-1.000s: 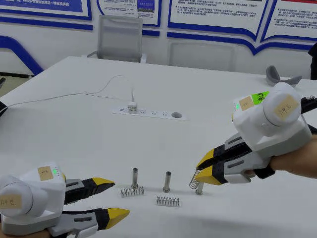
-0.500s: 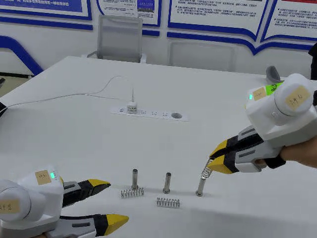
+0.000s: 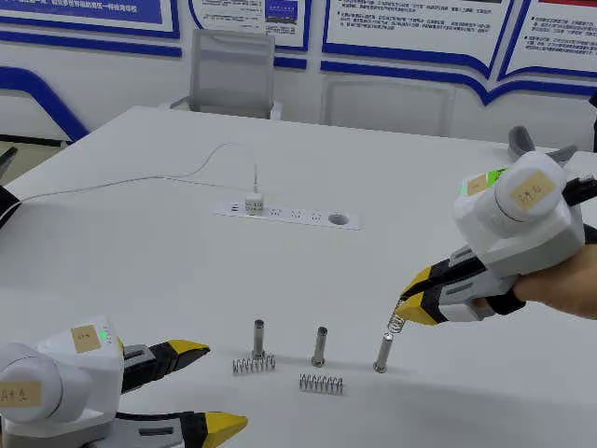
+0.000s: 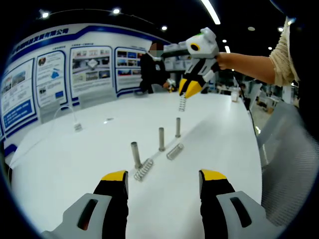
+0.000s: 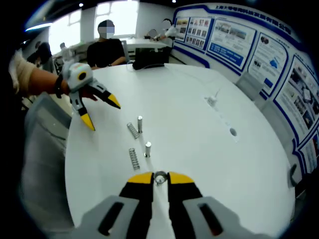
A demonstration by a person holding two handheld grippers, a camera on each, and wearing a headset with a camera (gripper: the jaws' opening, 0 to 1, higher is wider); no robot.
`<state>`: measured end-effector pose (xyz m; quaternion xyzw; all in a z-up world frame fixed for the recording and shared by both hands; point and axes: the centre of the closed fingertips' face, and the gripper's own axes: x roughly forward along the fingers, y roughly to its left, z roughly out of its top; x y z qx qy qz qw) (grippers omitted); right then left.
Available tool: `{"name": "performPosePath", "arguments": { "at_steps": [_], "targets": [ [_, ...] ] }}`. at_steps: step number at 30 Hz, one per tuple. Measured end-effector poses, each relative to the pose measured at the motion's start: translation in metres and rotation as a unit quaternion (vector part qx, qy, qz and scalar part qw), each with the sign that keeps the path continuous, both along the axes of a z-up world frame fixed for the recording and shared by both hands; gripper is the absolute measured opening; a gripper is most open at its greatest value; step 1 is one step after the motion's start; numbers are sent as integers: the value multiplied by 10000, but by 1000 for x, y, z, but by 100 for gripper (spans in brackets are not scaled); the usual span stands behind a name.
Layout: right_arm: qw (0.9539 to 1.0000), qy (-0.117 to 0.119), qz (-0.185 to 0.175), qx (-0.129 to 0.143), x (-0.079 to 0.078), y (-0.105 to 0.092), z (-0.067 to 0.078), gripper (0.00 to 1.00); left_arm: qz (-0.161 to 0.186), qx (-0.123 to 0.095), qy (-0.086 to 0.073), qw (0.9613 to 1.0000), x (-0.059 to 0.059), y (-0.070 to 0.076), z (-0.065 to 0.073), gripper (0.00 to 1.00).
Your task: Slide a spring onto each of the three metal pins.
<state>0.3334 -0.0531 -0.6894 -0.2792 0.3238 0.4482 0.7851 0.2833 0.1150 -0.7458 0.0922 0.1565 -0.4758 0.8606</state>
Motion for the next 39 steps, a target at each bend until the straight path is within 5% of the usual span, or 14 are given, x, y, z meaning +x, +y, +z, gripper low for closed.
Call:
{"name": "performPosePath", "arguments": {
  "at_steps": [39],
  "targets": [
    [9988,342,-129,-334,13,0,-59,12,55,-10,72,10000,-1,-1,-4,58]
  ]
}}
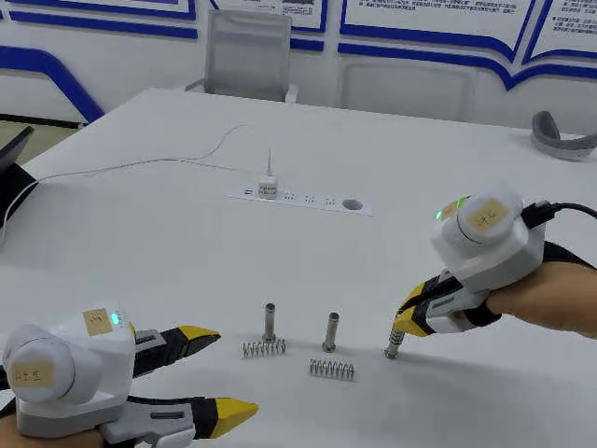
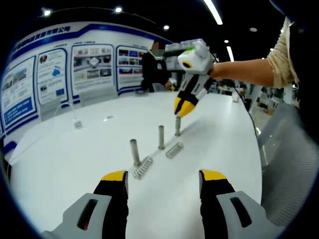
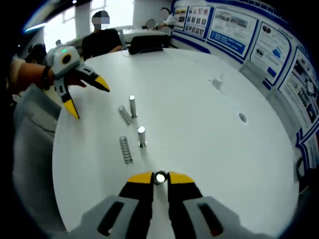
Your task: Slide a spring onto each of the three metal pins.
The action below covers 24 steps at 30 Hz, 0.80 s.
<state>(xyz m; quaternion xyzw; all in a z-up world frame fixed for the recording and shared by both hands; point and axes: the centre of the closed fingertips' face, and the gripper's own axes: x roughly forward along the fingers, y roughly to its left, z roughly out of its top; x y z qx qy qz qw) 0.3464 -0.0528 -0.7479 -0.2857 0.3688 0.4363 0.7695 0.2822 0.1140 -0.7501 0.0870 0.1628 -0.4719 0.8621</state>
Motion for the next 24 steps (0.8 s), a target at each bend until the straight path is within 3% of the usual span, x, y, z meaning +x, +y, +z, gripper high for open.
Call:
{"name": "performPosePath", "arguments": {
  "at_steps": [17,24],
  "targets": [
    [9999,110,-78,-84,2,-1,-18,12,-9,-11,4,10000,-1,-2,1,58],
    [9999,64,-66,-89,2,-1,-18,12,-9,1,17,10000,-3,-1,0,58]
  ]
}}
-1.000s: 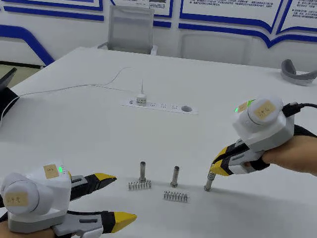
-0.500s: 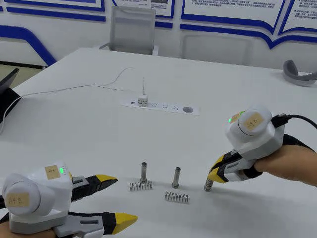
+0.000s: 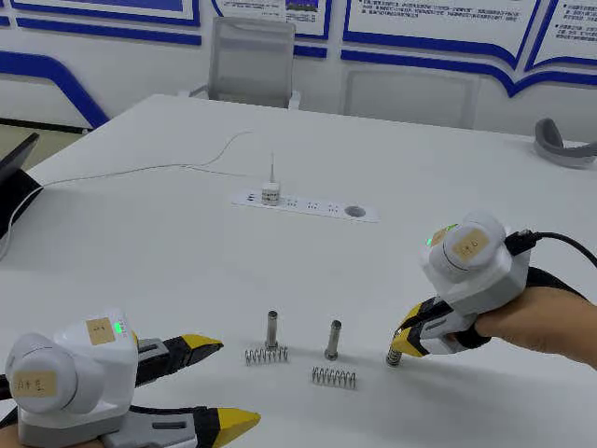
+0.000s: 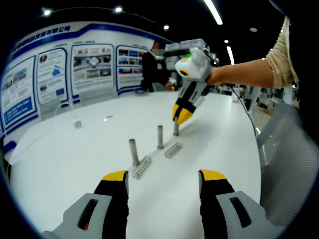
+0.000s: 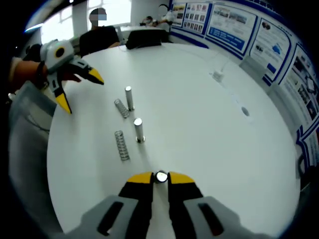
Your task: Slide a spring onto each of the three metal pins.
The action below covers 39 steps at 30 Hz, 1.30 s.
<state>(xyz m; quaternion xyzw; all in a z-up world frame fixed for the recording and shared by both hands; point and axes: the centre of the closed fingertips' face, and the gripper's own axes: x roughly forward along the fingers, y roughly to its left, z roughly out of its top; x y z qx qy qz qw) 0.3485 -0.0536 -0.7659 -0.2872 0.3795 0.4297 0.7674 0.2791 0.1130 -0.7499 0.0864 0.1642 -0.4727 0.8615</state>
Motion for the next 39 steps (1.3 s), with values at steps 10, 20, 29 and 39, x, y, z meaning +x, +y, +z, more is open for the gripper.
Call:
{"name": "performPosePath", "arguments": {
  "at_steps": [10,20,29,39],
  "targets": [
    [9998,-176,59,72,0,3,10,19,-8,-4,-17,10000,-1,0,1,58],
    [9989,-259,285,279,-9,16,26,19,-43,26,-30,10000,0,-3,1,57],
    [9972,-146,693,254,-22,36,19,19,-60,22,-49,10000,0,-4,3,57],
    [9929,7,1191,14,-36,56,-2,17,-58,50,-37,10000,-1,-4,2,57]
  ]
}}
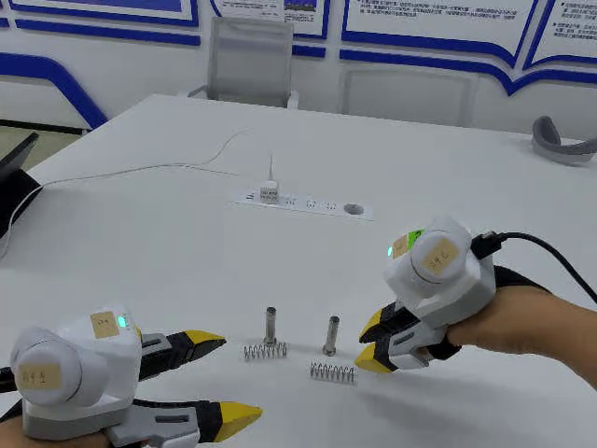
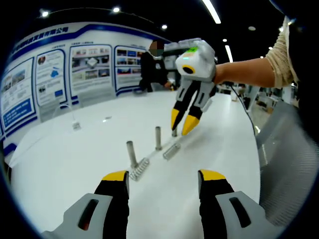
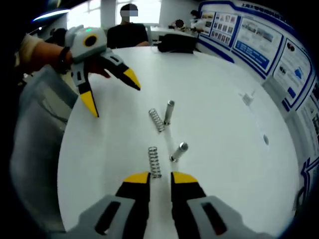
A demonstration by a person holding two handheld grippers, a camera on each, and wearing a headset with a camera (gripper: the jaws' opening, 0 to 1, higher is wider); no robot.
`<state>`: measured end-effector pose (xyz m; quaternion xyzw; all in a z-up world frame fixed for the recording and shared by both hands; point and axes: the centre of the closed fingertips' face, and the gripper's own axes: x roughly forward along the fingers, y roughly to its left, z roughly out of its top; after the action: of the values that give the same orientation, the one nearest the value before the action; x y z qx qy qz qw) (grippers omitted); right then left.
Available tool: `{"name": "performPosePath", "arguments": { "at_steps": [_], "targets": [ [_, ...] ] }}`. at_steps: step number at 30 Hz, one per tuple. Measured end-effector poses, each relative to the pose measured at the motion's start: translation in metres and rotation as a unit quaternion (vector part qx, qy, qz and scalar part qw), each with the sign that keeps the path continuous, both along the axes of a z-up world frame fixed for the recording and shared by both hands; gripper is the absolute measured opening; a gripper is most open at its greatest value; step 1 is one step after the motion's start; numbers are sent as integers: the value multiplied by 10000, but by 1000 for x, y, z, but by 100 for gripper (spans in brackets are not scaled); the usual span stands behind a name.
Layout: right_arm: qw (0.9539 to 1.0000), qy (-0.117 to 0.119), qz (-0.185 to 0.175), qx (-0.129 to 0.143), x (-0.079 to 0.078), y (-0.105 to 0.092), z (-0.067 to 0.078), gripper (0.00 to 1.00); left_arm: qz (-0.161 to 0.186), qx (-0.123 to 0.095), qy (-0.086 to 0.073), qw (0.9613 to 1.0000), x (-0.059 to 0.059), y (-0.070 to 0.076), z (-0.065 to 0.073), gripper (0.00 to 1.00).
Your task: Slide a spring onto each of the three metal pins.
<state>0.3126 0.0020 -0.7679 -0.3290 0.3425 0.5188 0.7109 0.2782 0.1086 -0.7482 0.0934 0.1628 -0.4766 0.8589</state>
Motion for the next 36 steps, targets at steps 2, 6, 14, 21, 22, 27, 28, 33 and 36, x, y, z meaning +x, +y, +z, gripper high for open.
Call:
{"name": "performPosePath", "arguments": {
  "at_steps": [2,6,14,21,22,27,28,33,36],
  "targets": [
    [9999,-4,98,-87,-1,3,-5,17,-2,-7,8,10000,0,0,0,57],
    [9995,19,218,-210,-2,5,-14,16,-17,3,10,10000,-1,-1,0,57],
    [9983,62,383,-434,-2,4,-27,14,-12,9,17,10000,-1,-1,-1,56],
    [9970,112,488,-582,-2,7,-37,13,-24,27,17,10000,-2,-1,-1,56],
    [9969,118,496,-597,-2,7,-38,12,-24,28,17,10000,-2,0,-1,56],
    [9971,203,446,-587,-2,6,-39,12,-18,34,21,10000,-2,1,-1,56],
    [9972,248,397,-576,-2,6,-39,12,-23,40,24,10000,-3,1,-1,56],
    [9974,268,336,-570,-3,5,-38,12,-66,45,30,10000,-5,-2,-1,55],
    [9976,241,351,-539,-5,7,-35,12,-107,53,26,9999,-6,-4,-1,55]
  ]
}}
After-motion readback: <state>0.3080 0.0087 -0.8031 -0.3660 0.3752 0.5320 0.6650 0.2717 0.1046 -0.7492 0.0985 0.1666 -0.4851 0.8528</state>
